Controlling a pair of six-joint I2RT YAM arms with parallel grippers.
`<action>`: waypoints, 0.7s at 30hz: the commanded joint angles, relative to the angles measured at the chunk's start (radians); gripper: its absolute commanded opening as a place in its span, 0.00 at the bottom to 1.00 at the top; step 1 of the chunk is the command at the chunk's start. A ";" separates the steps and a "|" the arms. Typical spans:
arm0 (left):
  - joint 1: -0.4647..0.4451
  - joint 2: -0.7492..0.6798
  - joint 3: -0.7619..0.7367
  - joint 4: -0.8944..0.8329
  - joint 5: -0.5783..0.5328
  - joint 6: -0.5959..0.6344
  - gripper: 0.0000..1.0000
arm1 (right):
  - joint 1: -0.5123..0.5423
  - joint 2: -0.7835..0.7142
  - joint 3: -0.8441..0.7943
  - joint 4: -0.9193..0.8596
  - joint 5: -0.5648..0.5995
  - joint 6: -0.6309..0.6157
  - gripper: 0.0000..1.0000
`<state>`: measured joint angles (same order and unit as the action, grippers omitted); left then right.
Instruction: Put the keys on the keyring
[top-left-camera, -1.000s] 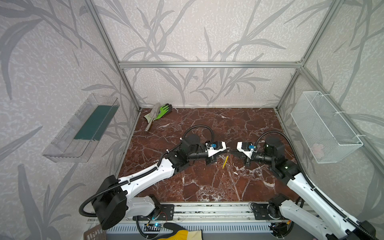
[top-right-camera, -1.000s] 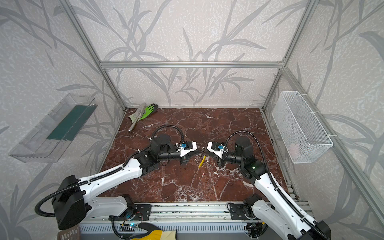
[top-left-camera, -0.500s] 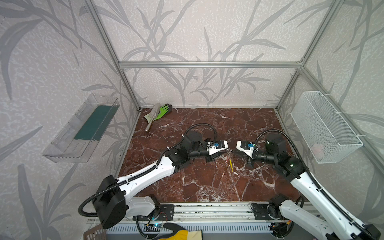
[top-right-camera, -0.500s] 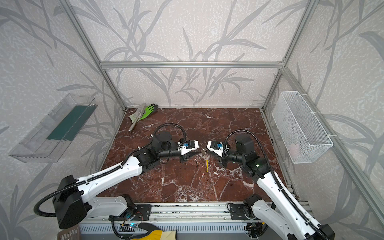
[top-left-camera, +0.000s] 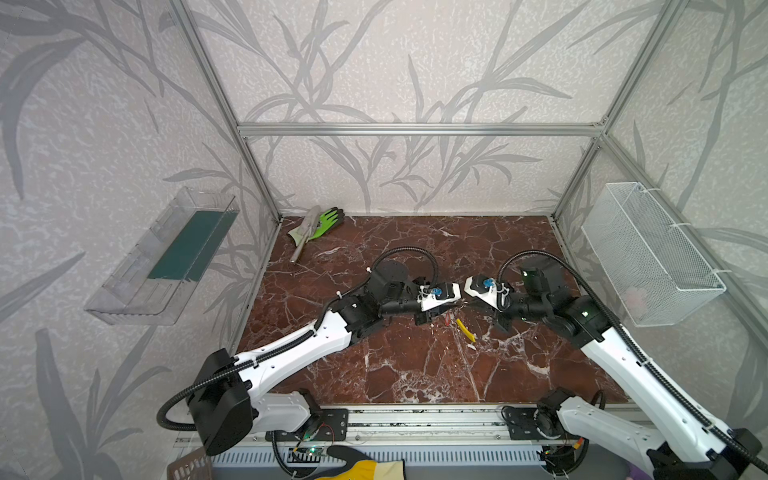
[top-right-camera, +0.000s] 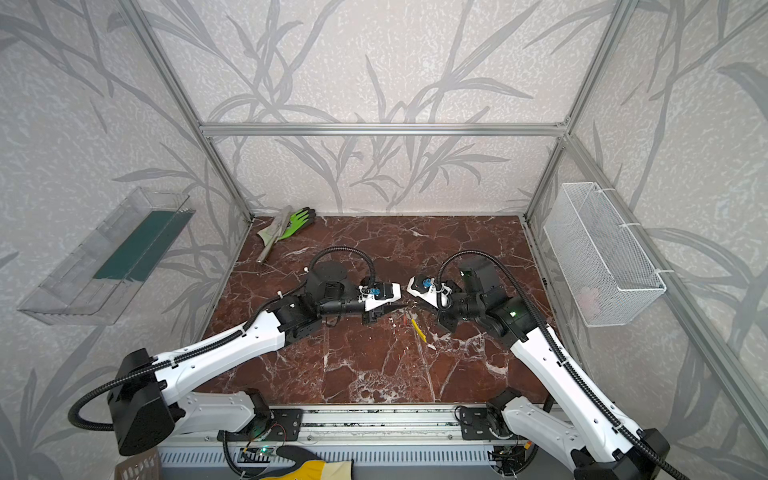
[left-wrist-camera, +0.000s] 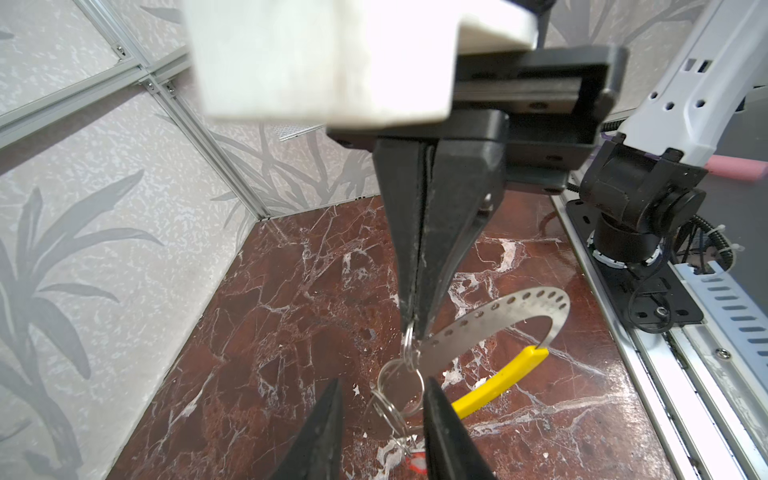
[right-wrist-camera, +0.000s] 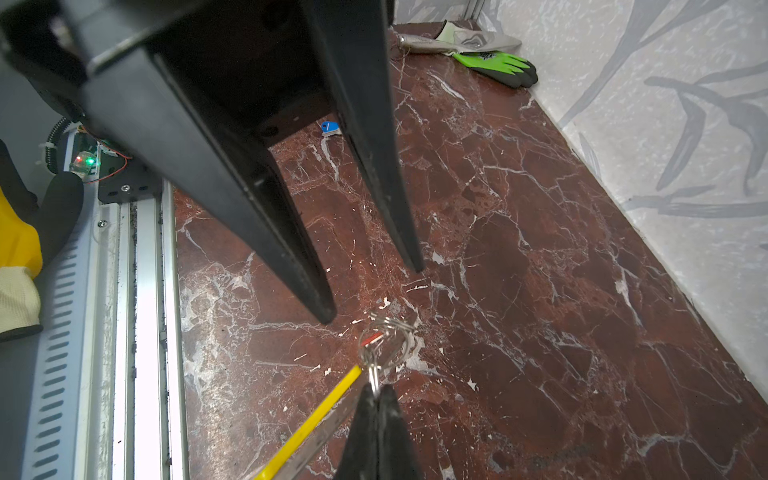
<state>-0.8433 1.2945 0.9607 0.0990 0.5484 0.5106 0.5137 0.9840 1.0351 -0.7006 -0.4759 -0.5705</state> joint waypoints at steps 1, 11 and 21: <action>-0.012 0.018 0.036 0.025 0.031 -0.012 0.34 | 0.021 0.011 0.038 -0.043 0.032 0.007 0.00; -0.022 0.055 0.050 0.012 0.016 -0.030 0.30 | 0.060 0.036 0.056 -0.038 0.054 0.023 0.00; -0.019 0.069 0.032 0.035 0.030 -0.076 0.28 | 0.071 0.022 0.051 -0.001 0.057 0.038 0.00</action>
<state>-0.8581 1.3441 0.9882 0.1097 0.5636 0.4644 0.5667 1.0180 1.0538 -0.7364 -0.4049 -0.5381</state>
